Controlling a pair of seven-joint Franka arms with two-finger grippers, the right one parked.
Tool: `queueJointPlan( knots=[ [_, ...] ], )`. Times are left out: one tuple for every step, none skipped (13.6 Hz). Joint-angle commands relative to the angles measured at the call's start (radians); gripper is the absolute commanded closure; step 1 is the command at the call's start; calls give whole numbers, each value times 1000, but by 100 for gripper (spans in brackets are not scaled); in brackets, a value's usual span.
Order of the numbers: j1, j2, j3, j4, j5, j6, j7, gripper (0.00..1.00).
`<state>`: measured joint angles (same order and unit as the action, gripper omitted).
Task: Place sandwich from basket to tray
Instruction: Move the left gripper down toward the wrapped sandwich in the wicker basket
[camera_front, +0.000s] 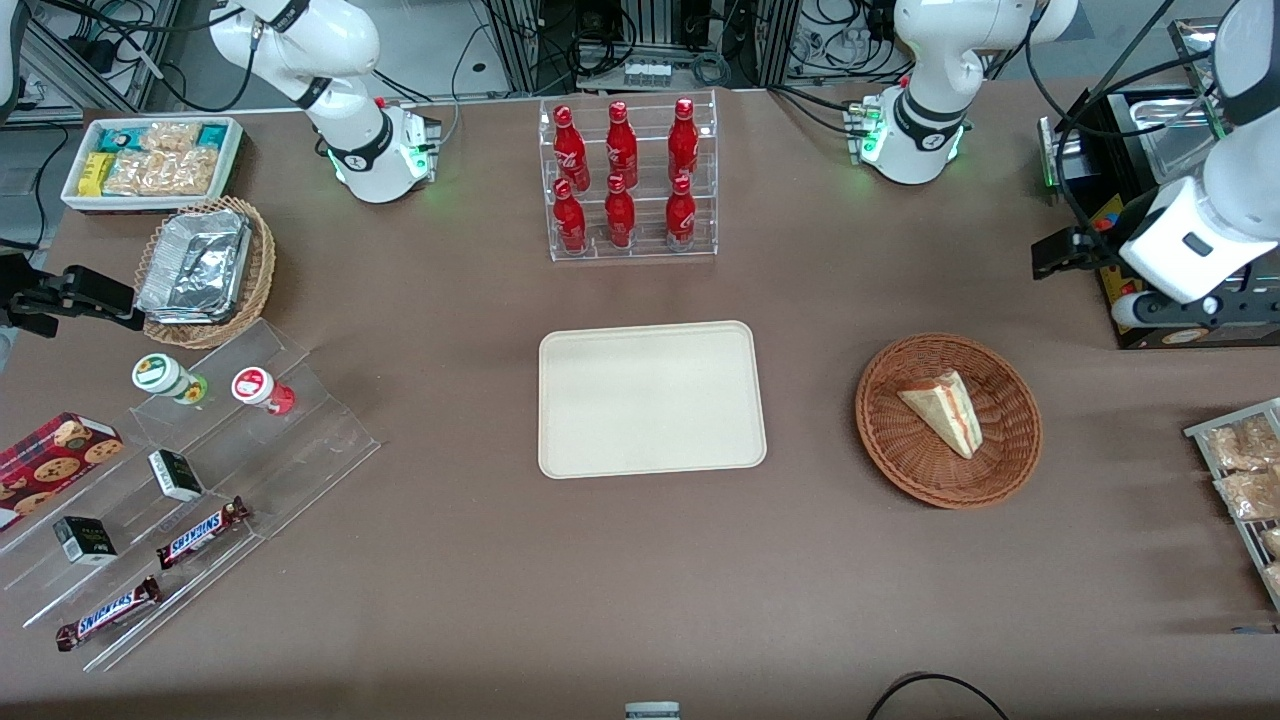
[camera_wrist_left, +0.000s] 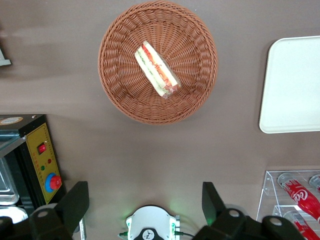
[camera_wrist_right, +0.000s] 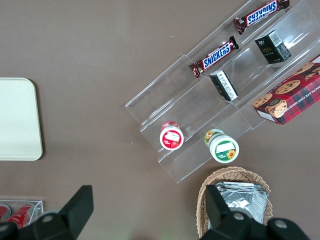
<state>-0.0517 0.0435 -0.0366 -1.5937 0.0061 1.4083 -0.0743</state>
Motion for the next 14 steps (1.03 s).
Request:
queueJointPlan(
  knots=[
    [-4,1,0,-89,3,82,11,0],
    [-4,-4,0,-144,3,137,11,0],
    [-4,-5,1,-197,3,194,11,0],
    [-2,1,1,-236,6,243,11,0],
    [0,7,3,-276,6,297,8,0],
    [4,16,3,-313,6,352,8,0],
    [6,24,4,-348,6,404,5,0],
    [7,42,6,-374,6,453,4,0],
    [9,62,6,-384,6,480,-7,0],
    [9,93,6,-384,6,498,-30,0],
    [9,114,7,-384,6,518,-41,0],
    [9,130,7,-385,6,537,-59,0],
    [9,148,7,-385,6,552,-121,0],
    [6,165,7,-384,6,569,-231,0]
  ],
)
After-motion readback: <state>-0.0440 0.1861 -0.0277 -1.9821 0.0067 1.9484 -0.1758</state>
